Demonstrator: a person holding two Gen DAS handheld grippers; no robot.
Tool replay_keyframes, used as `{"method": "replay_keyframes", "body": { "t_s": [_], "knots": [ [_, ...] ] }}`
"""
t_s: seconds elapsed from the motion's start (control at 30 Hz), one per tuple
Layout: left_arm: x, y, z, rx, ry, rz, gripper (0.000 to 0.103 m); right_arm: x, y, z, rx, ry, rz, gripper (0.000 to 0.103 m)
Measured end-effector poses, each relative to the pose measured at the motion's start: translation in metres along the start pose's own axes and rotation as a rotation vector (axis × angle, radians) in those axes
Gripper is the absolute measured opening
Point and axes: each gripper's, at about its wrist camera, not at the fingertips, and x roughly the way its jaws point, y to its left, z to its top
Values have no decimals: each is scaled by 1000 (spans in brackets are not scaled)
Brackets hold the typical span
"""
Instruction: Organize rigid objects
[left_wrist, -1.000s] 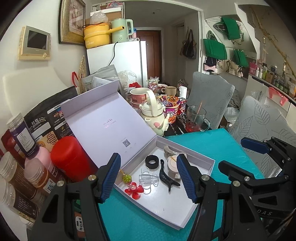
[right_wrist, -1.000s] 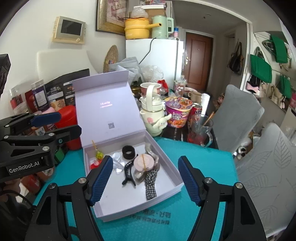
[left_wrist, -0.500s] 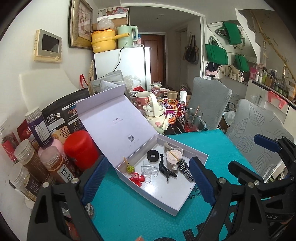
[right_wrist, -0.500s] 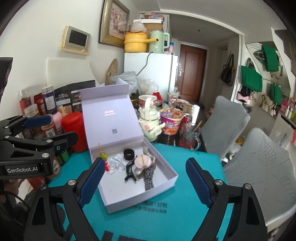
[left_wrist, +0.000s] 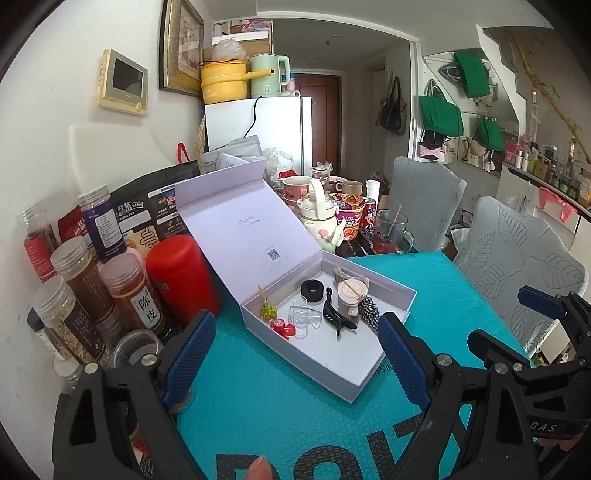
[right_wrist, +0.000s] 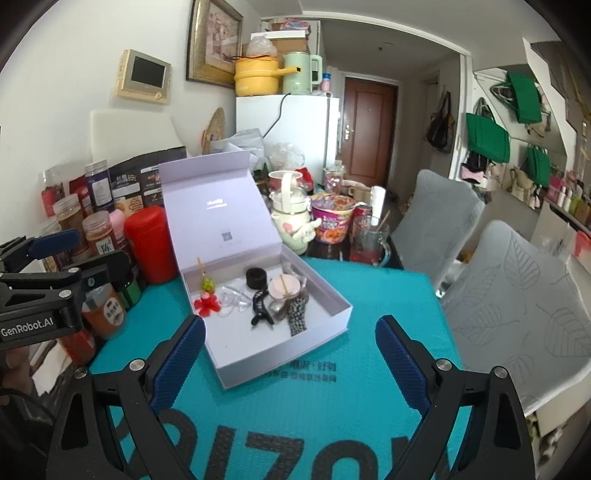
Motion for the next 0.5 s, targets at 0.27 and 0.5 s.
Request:
{"method": "replay_keyframes", "body": {
  "t_s": [0.27,0.5],
  "knots": [
    [6,2,-36,11,54,3,90,-3,4,-36,83,43,-57,102],
    [11,4,-57,-11,78,2,90,0,5,-59,122,86,-71,102]
  ]
}}
